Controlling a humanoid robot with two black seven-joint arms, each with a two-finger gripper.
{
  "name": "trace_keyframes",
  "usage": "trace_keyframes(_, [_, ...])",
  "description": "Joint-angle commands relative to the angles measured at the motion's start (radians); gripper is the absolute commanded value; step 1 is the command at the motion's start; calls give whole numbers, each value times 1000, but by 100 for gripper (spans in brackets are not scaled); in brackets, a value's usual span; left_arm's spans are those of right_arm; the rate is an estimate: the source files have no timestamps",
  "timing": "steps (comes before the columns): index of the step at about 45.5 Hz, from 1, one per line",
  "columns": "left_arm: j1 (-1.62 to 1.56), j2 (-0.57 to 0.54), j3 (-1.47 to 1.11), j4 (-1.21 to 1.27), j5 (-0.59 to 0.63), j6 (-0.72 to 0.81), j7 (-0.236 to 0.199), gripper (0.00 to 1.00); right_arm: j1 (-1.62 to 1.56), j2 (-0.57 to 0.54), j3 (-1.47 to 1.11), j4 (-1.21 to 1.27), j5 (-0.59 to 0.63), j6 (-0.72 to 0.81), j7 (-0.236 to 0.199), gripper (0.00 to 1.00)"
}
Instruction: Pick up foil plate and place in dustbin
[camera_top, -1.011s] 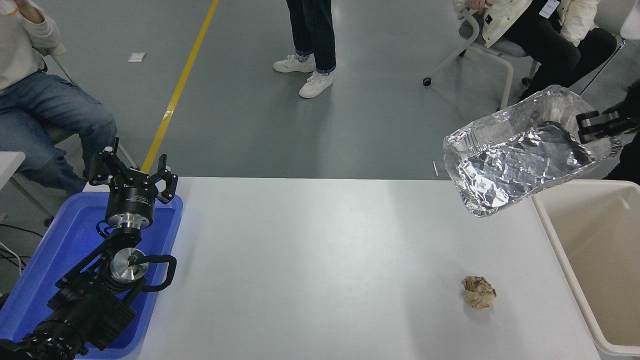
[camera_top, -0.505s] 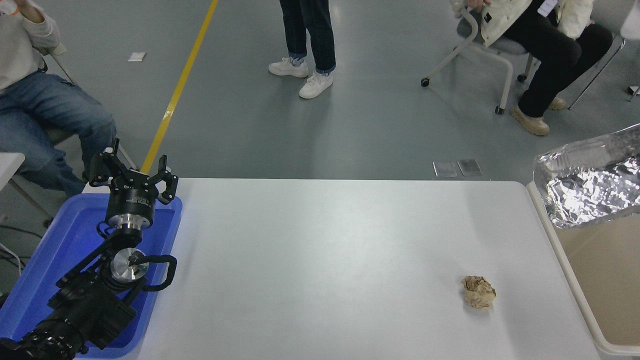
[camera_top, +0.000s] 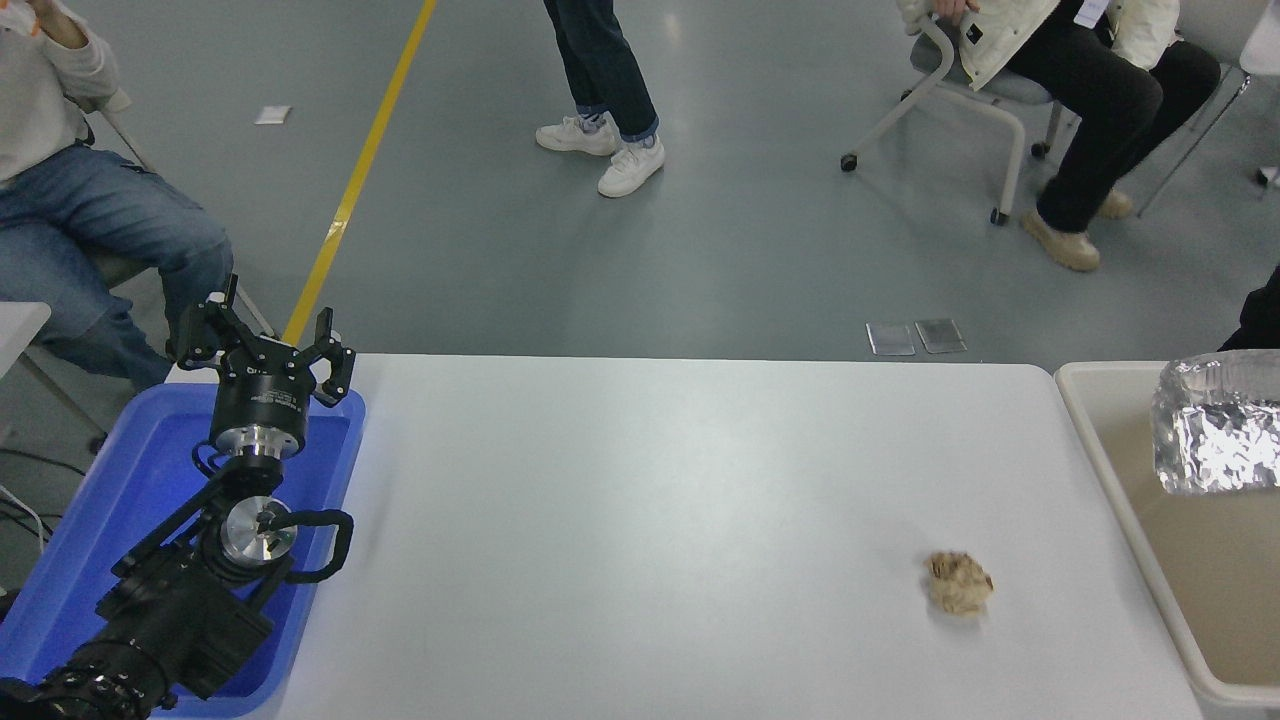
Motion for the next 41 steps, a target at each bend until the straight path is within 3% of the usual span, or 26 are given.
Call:
trace_keyframes(1, [0,0,0,0,0,0,0,99,-281,137,259,-207,10,-90,-7,0])
trace_keyframes(23, [-1,0,0,0,0,0,0,99,-343,172,296,-257,18,-92,-10,0])
trace_keyframes(24, [-1,0,0,0,0,0,-2,99,-343,173,296,-257,18,-92,-10,7])
trace_keyframes(27, [-1,0,0,0,0,0,-2,99,-343,173,302,-257,22,-90,-10,92])
trace_keyframes(28, [-1,0,0,0,0,0,0,99,-344,173,308,-257,25,-90,-10,100])
trace_keyframes(41, [-1,0,0,0,0,0,0,99,-337,172,320,-241,33,-86,-10,100])
